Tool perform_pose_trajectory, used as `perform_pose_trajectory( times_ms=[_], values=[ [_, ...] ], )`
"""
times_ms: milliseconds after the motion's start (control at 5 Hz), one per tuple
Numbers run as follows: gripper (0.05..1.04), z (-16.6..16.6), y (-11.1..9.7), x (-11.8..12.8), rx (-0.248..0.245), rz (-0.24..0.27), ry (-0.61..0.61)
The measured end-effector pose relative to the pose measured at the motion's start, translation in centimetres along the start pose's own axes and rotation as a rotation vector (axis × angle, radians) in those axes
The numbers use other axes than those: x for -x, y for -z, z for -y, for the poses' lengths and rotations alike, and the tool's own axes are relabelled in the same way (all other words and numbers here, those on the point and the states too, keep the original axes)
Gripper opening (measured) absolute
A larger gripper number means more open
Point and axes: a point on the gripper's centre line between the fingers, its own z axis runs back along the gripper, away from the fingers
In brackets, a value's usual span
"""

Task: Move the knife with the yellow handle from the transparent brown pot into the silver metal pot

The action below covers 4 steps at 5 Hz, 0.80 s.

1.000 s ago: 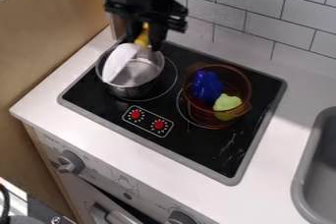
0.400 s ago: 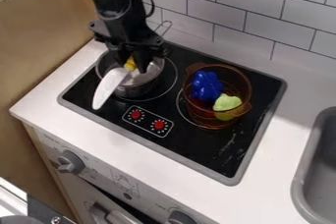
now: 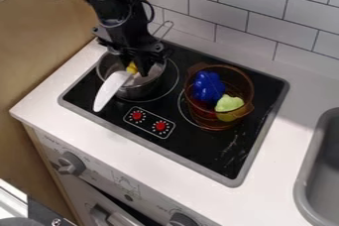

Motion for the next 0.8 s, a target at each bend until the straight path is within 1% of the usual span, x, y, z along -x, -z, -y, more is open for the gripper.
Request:
perform_pose_trajectory(
  times_ms=[200, 400, 600, 800],
  values=[
    [0.72, 0.0, -0.1, 0.4, 0.003, -0.025, -0.001],
    [0.97, 0.2, -0.8, 0.4, 0.008, -0.068, 0.0],
    [0.997, 0.8, -2.2, -0.7, 0.002, -0.084, -0.009],
    [0.997, 1.8, -4.0, -1.9, -0.022, -0.122, -0.027]
  ],
)
